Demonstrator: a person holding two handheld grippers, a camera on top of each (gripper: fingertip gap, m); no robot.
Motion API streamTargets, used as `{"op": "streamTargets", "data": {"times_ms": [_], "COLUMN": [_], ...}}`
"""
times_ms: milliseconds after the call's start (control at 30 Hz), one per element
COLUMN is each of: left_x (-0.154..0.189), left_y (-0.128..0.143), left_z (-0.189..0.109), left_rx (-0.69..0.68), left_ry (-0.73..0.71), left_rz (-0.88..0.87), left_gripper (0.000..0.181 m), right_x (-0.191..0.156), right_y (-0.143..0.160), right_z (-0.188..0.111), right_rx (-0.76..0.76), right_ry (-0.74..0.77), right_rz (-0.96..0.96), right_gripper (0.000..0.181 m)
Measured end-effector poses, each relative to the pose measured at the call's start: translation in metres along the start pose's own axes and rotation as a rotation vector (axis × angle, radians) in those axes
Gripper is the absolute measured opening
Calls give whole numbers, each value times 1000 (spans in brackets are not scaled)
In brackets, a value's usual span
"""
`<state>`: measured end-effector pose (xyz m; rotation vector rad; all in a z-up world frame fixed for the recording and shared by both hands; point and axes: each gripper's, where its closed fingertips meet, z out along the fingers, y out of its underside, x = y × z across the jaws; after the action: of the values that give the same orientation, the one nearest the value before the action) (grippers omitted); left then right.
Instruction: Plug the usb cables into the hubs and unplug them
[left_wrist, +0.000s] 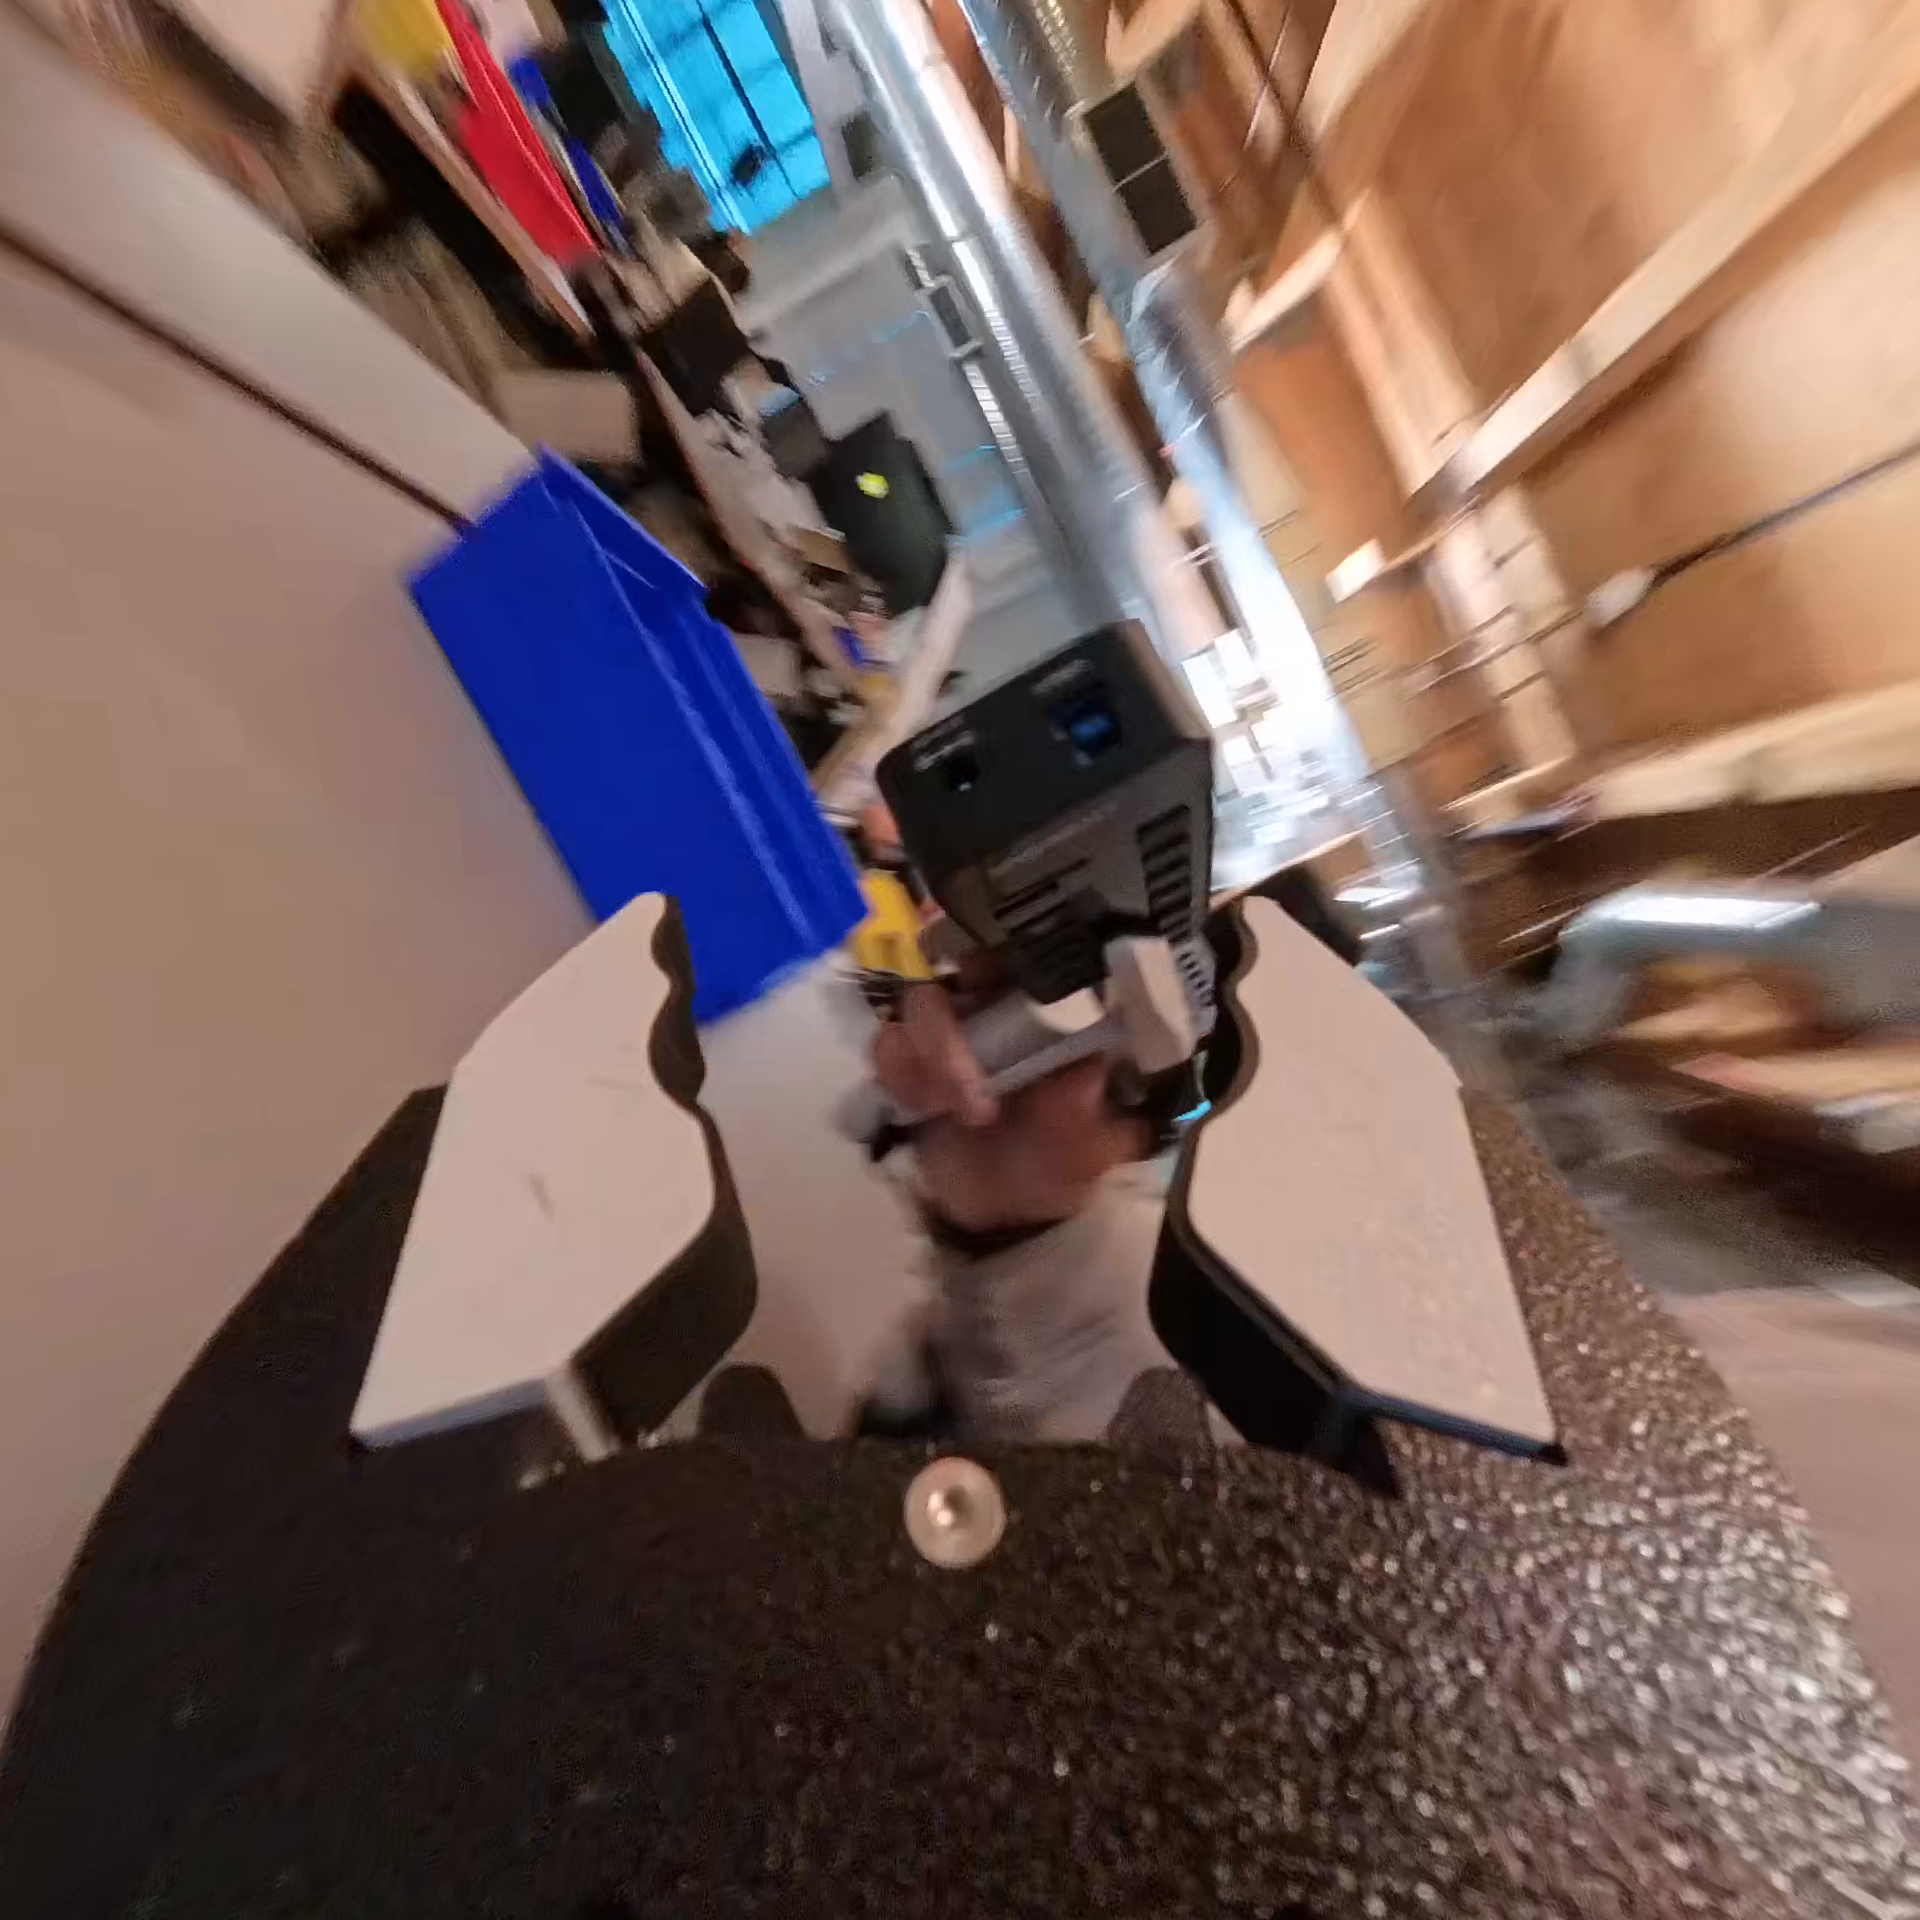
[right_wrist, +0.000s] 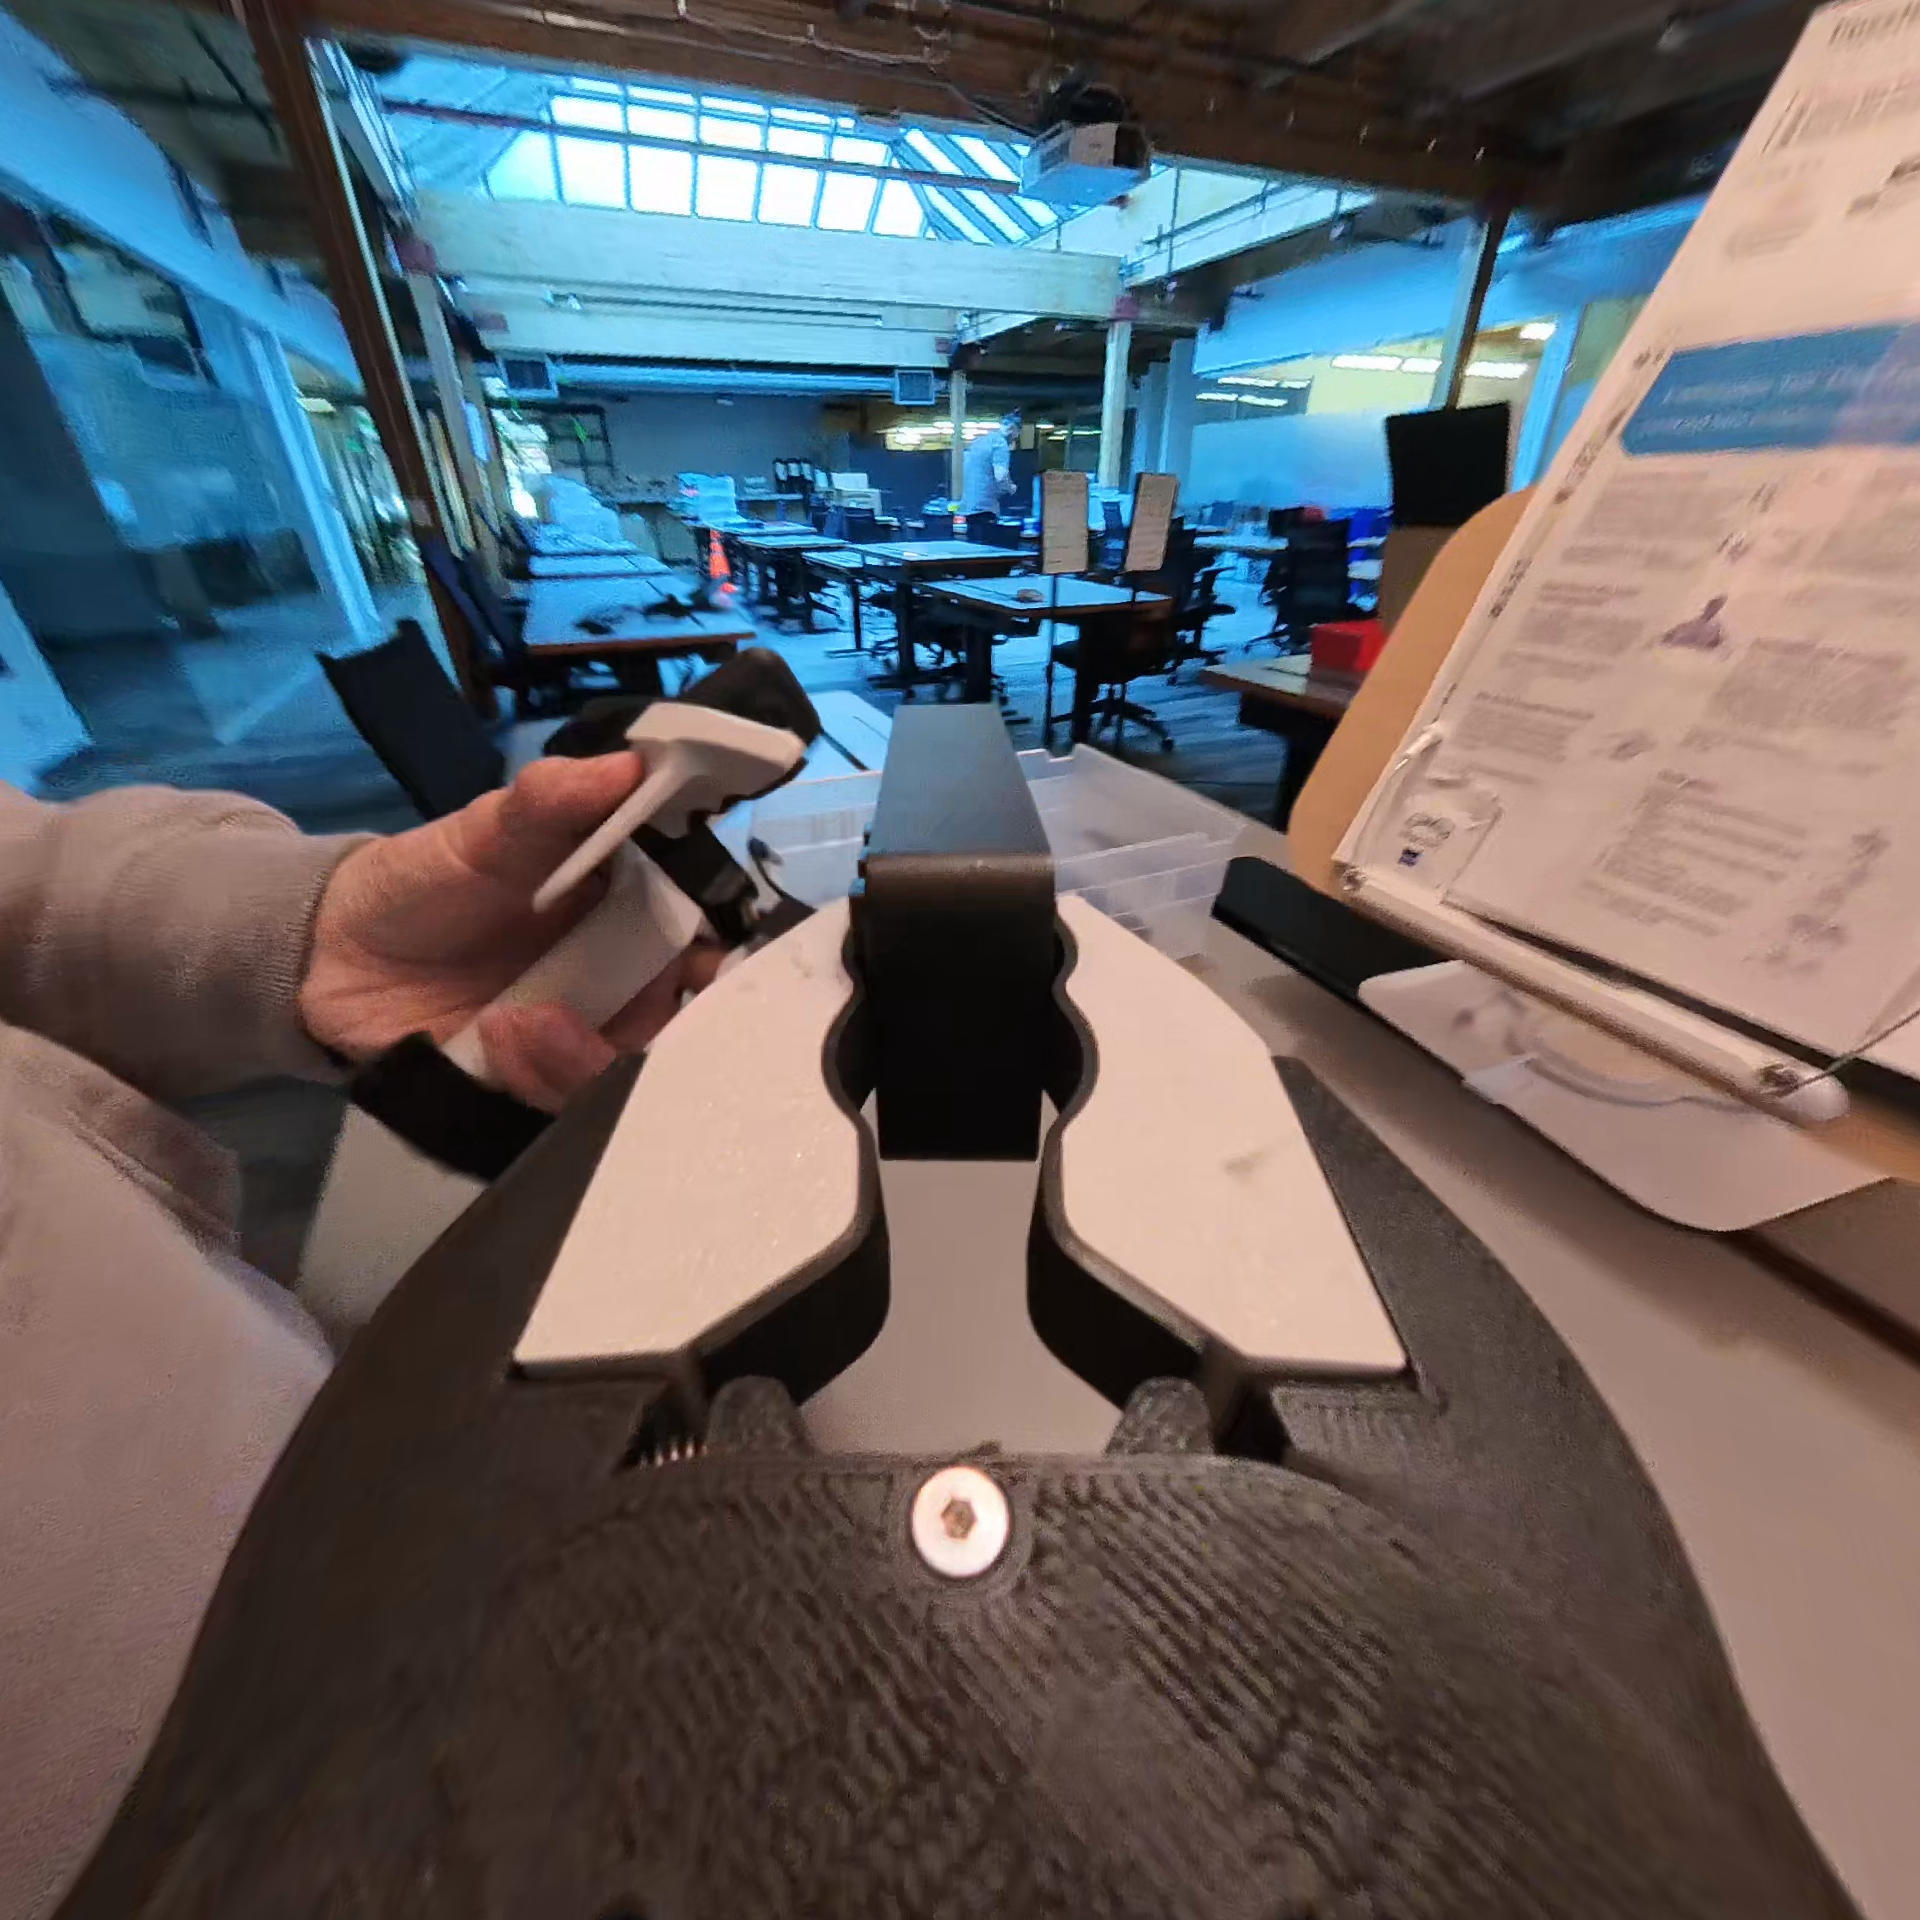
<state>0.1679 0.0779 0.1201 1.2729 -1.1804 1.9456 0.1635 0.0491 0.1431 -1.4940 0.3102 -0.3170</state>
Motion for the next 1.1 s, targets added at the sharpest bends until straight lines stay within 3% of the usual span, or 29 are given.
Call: {"op": "streamTargets", "data": {"times_ms": [67, 133, 200, 333, 467, 533, 633, 667, 833, 900, 1033, 1100], "left_x": [6, 11, 0, -7, 2, 7, 14, 19, 22, 20, 20, 13], "left_y": [4, 3, 7, 12, 8, 0, -6, -3, 26, 33, 35, 29], "left_z": [9, 14, 17, 16, 13, 9, 4, 3, 5, 5, 6, 7], "left_rx": [19, 46, 44, 26, -18, -65, -190, -247, -544, -597, -578, -550], "left_ry": [126, 205, 140, 100, 105, 74, 50, 70, 121, 142, 149, 58], "left_rz": [-225, -355, -377, -301, -47, 183, 521, 593, 890, 928, 911, 942], "left_gripper": [100, 86, 64, 61, 60, 60, 59, 59, 59, 59, 60, 59], "right_x": [-6, -11, -11, -10, -19, -26, -32, -34, -53, -58, -58, -46], "right_y": [5, 14, 25, 39, 44, 46, 45, 46, 61, 60, 63, 64], "right_z": [-1, -1, 0, -1, -3, -5, -4, -1, 20, 26, 27, 26], "right_rx": [-29, -76, -134, -199, -226, -257, -287, -287, -350, -334, -318, -280], "right_ry": [2, 0, 14, 33, -12, -77, -182, -224, -413, -427, -418, -317], "right_rz": [-72, -148, -203, -219, -256, -182, 88, 171, 285, 238, 208, 154], "right_gripper": [29, 29, 29, 29, 35, 59, 95, 100, 94, 73, 64, 59]}}
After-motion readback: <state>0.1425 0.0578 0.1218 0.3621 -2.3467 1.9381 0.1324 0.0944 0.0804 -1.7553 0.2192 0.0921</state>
